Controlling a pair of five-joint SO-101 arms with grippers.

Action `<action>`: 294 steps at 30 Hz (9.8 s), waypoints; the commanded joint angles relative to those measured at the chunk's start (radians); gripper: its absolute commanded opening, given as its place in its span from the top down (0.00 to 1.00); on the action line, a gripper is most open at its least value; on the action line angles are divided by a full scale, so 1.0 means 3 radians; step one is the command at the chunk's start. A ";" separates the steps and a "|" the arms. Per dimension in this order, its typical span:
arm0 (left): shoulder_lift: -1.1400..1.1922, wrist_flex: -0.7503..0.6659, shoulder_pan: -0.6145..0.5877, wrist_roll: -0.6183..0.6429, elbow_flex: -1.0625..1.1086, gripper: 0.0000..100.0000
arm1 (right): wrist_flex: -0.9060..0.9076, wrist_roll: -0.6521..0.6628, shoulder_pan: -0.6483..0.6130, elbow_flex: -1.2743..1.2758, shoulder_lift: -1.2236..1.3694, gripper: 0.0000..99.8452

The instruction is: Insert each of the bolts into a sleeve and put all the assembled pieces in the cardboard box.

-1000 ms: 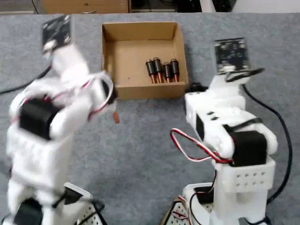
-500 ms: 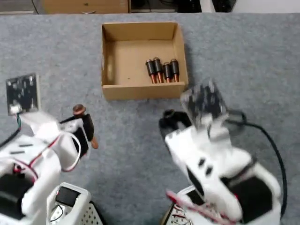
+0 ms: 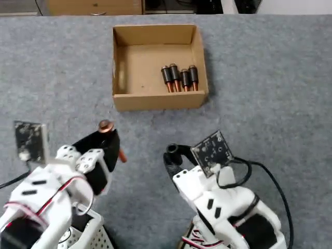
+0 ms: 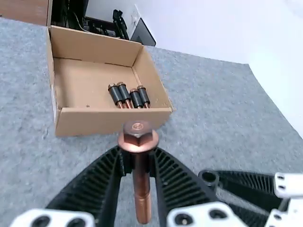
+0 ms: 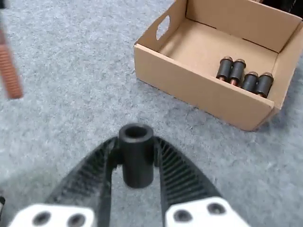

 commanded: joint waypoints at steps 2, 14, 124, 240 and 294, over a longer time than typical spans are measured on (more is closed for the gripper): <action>-0.0003 -0.0537 0.0087 -0.0087 0.0215 0.98 | -0.0205 -0.0015 -0.0033 0.0187 -0.0345 1.00; 0.0494 -0.1371 0.0322 -0.0394 0.0256 0.98 | -0.0859 -0.0036 -0.0033 0.0586 0.0079 1.00; 0.0207 -0.1238 0.0312 0.0005 0.0880 0.98 | -0.1386 -0.0123 -0.0432 0.1046 -0.0862 1.00; 0.0202 -0.0921 -0.1437 -0.0481 0.1580 0.98 | -0.3079 0.0113 0.0985 0.0376 -0.0284 1.00; 0.0197 -0.1504 -0.1800 -0.0471 0.3217 0.98 | -0.1335 0.0102 0.0995 -0.7163 0.9383 1.00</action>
